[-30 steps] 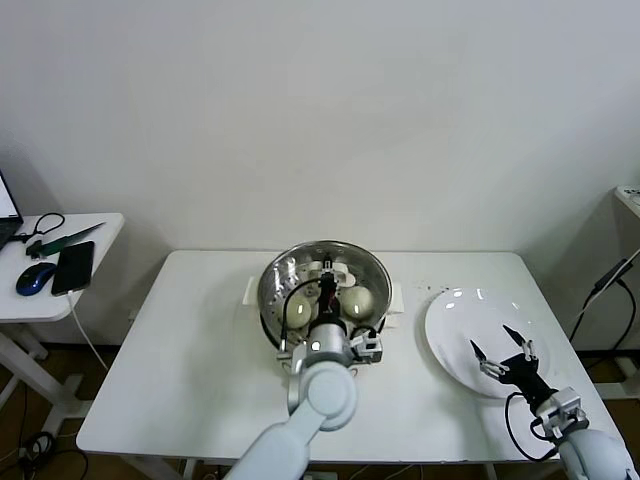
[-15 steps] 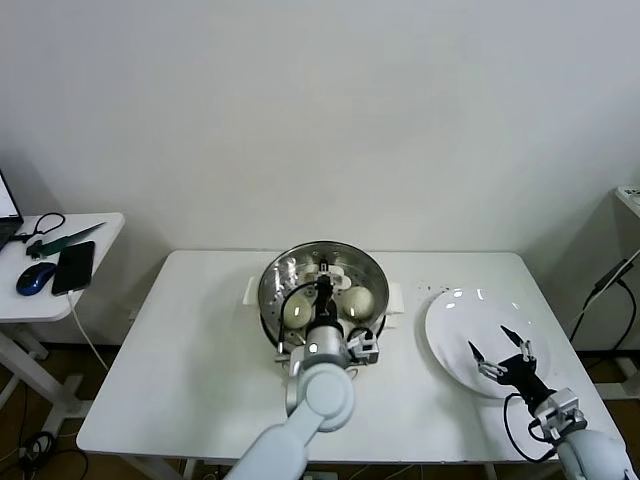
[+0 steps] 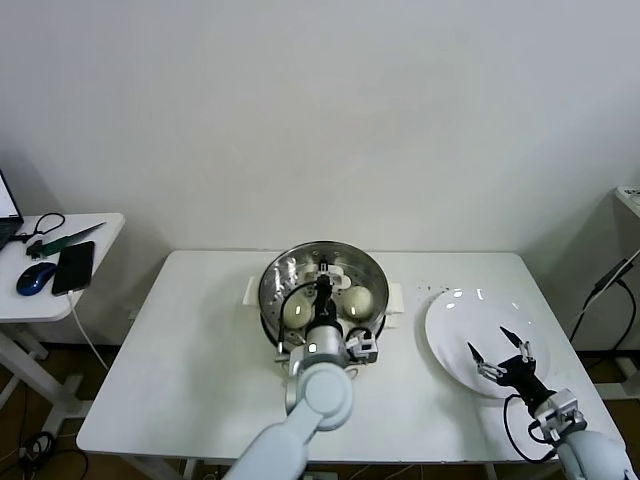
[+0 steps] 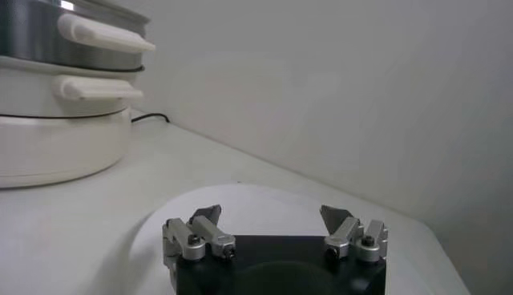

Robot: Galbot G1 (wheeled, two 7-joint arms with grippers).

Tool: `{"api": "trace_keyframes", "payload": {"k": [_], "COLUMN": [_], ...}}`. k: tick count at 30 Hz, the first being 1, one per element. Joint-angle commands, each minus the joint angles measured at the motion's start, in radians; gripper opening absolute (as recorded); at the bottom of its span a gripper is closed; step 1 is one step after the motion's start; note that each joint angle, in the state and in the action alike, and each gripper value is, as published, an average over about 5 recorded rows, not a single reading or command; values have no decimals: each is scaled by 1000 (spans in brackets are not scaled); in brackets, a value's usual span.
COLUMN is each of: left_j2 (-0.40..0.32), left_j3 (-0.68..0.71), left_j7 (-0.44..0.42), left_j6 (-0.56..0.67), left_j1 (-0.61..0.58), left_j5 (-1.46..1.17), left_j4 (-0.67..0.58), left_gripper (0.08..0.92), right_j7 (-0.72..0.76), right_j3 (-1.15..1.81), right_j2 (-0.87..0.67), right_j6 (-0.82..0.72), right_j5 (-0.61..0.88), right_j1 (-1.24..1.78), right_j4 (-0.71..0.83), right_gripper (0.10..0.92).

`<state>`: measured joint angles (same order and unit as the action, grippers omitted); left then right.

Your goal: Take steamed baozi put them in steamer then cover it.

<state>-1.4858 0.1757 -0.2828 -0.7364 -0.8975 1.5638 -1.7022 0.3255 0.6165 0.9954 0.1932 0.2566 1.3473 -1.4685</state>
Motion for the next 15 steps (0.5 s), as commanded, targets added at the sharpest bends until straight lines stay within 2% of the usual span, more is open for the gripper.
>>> {"api": "trace_keyframes", "payload": {"k": [1,15], "left_j2": [23,115], "left_j3": [6,17], "left_j7": [-32,-38], "left_j6": [-42,-49], "left_j1": [3,-94], "left_j5": [-45,-89], "left_j4": [-47,-258], "left_gripper": [187,595], "right_j7": [-4,-15], "right_j3": [3,13], "right_j2": [-3,-10], "right_j6": [-14,-96], "right_j5": [8,28], "right_j1": [0,-11], "right_j4": [-5,-38], "right_gripper": [823,823]}}
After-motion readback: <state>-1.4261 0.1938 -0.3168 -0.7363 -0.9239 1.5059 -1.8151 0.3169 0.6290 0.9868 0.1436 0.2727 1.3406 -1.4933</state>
